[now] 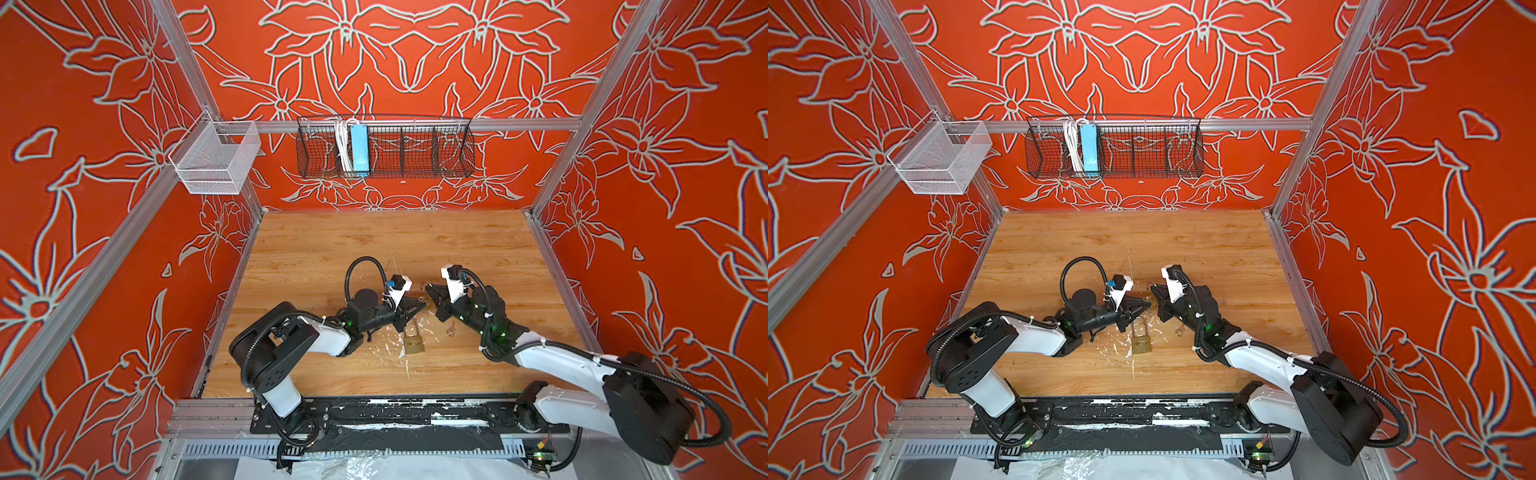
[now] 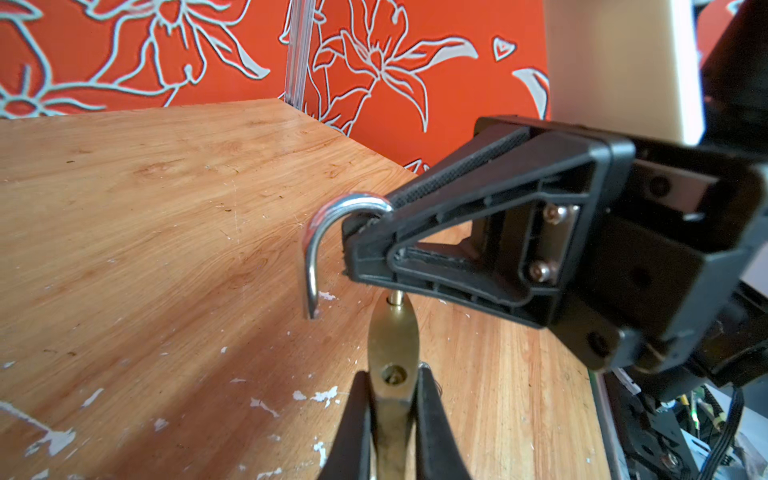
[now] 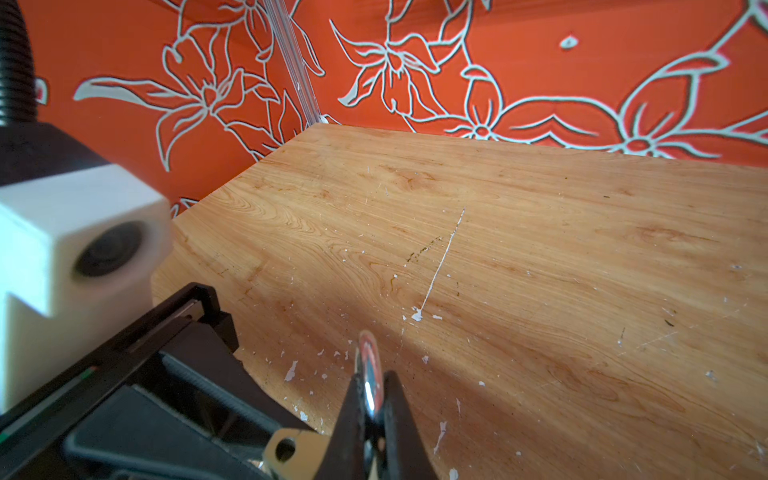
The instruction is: Unlock with the key
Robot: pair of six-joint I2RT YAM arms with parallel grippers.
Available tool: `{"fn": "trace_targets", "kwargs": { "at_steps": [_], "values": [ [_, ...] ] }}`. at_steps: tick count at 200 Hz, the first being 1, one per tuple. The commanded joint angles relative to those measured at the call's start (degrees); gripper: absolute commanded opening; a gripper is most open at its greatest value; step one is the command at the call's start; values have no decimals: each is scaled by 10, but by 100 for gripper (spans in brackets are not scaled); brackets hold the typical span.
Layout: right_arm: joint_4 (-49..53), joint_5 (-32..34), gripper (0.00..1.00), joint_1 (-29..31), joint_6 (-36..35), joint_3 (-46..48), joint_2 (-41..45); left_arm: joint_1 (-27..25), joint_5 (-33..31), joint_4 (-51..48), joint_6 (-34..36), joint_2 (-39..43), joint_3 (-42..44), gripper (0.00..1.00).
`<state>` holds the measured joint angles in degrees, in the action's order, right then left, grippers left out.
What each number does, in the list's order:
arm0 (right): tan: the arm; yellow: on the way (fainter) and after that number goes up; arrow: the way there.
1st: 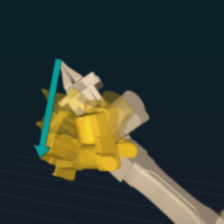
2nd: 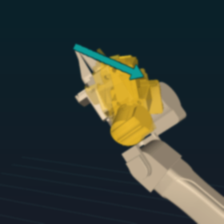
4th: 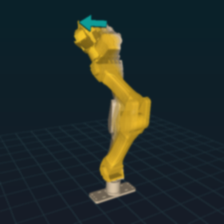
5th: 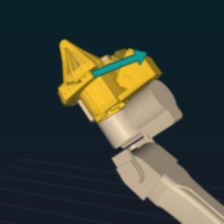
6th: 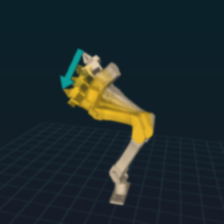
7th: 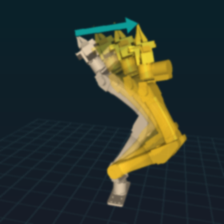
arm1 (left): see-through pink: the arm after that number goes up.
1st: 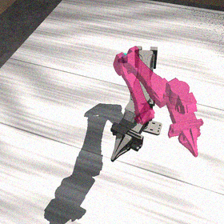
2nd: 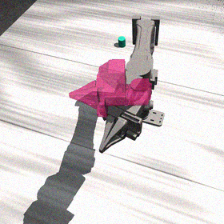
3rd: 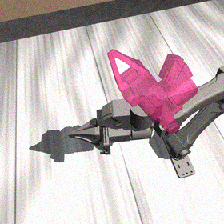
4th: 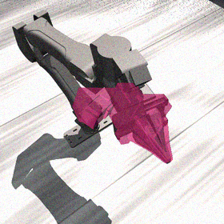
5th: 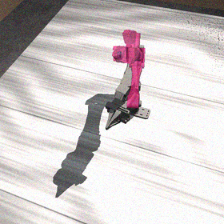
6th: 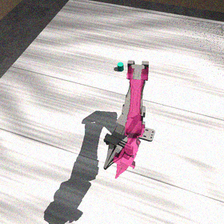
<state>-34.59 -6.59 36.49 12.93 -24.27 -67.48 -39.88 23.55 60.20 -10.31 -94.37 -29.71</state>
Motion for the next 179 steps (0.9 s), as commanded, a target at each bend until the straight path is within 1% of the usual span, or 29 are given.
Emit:
{"fn": "trace_targets", "kwargs": {
  "at_steps": [1,10,25,34,48,59,69,80,89,95,103,113,126,149,168,179],
  "values": [
    [-18,43,30,-1,9,-11,22,-1,-46,-70,13,34,-15,0],
    [-18,49,42,-1,9,-10,23,-1,-64,-107,19,45,-24,0],
    [-12,67,56,-1,9,-9,30,-1,-96,-149,24,60,-34,0],
    [-6,87,59,-1,10,-6,38,1,-104,-166,29,68,-35,0],
    [-4,131,64,-2,14,7,59,10,-90,-164,33,81,-29,0],
    [-2,161,67,-7,25,17,76,23,-64,-171,28,96,-26,0],
    [-1,160,69,-21,39,24,87,40,-14,-183,30,115,-26,0],
    [-8,127,73,-44,56,30,90,63,75,-204,45,132,-27,0],
    [-30,77,78,-65,67,35,85,82,164,-211,61,141,-29,0],
    [-58,30,80,-77,73,41,76,91,212,-213,69,146,-30,0],
    [-97,-28,81,-88,78,46,61,96,258,-213,79,150,-31,0],
    [-136,-88,81,-92,82,47,43,96,292,-215,89,151,-34,0],
    [-166,-136,81,-92,87,45,23,96,314,-212,89,149,-36,0],
    [-180,-178,78,-93,88,38,6,96,320,-178,84,148,-21,0],
    [-195,-216,72,-93,90,29,-13,97,302,-165,79,153,-12,0],
    [-200,-228,71,-93,93,25,-23,98,283,-159,82,164,-3,0]
  ]
}}
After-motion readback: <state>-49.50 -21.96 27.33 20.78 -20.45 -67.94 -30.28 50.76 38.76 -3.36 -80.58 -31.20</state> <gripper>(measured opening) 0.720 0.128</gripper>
